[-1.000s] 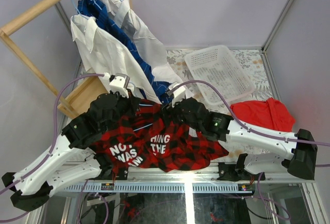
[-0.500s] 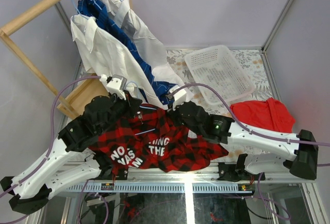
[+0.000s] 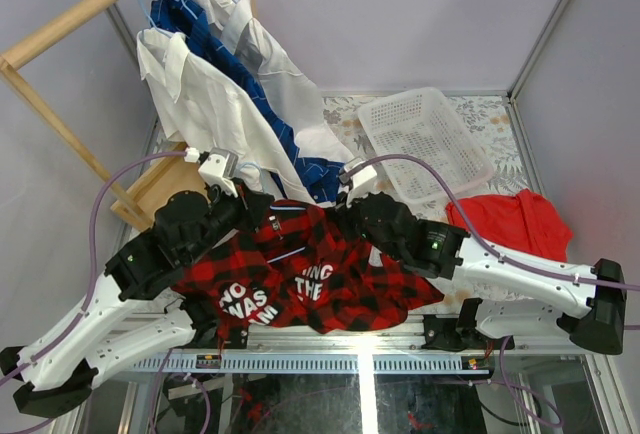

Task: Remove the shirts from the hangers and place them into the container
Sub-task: Remove the shirt from the hanger.

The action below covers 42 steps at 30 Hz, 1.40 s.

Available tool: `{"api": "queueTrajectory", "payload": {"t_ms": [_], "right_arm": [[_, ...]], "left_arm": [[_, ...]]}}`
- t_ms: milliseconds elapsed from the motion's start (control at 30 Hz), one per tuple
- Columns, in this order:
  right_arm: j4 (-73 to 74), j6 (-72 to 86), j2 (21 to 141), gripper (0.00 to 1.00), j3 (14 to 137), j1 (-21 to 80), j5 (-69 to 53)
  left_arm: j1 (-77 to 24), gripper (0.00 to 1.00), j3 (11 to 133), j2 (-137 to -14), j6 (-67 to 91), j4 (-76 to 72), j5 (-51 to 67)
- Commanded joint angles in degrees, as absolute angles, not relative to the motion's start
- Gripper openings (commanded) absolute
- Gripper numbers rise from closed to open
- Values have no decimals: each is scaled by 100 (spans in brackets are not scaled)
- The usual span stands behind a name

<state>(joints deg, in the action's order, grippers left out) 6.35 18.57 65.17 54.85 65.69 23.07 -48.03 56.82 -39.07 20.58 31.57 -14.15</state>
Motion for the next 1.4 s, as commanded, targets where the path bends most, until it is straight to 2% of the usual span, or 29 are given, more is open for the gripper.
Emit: {"api": "queueTrajectory", "payload": {"t_ms": [0,67,167,200,233,367,433,533,667,733,900,1033,1133,1367], "right_arm": [[1474,2595,6389,0,5643,5831,3745],[1418,2724,6221,0,5577,5622,3239],[247,2664,5664,0,5027,5111,341],[-154,2627,5502,0,4890,5041,-362],[-227,2667,5416,0,4890,5033,-482],[1360,2747,5520,0,5457,5031,1862],[1911,2628,5697,0,5550,5033,2620],[2203,2517,6003,0,5634,5032,2698],[2148,2707,6583,4,5535,5006,3413],[2182,2731,6907,4,5632,4965,3194],[1530,2741,7195,8,5614,4822,1737],[1814,2509,7102,23,5661,4736,1772],[1745,2227,6526,35,5451,4737,1683],[168,1375,4119,81,3950,4735,1070]], "left_arm": [[-4810,0,5799,-3568,2046,3527,-1969],[-4809,0,5825,-3523,2011,3578,-2057],[-4808,0,5781,-3468,1993,3609,-2169],[-4810,0,5759,-3456,1989,3604,-2185],[-4816,0,5749,-3454,1987,3604,-2210],[-4808,0,5763,-3496,2011,3643,-2305],[-4805,0,5725,-3505,2009,3610,-2326],[-4810,0,5695,-3536,1992,3542,-2268],[-4808,0,5641,-3527,1865,3354,-1881],[-4808,0,5644,-3551,1780,3317,-1592],[-4808,0,5705,-3580,1785,3454,-1547],[-4808,0,5623,-3451,1890,3480,-1710],[-4811,0,5557,-3336,1910,3472,-1828],[-4810,0,5459,-3413,1881,3592,-1851]]}}
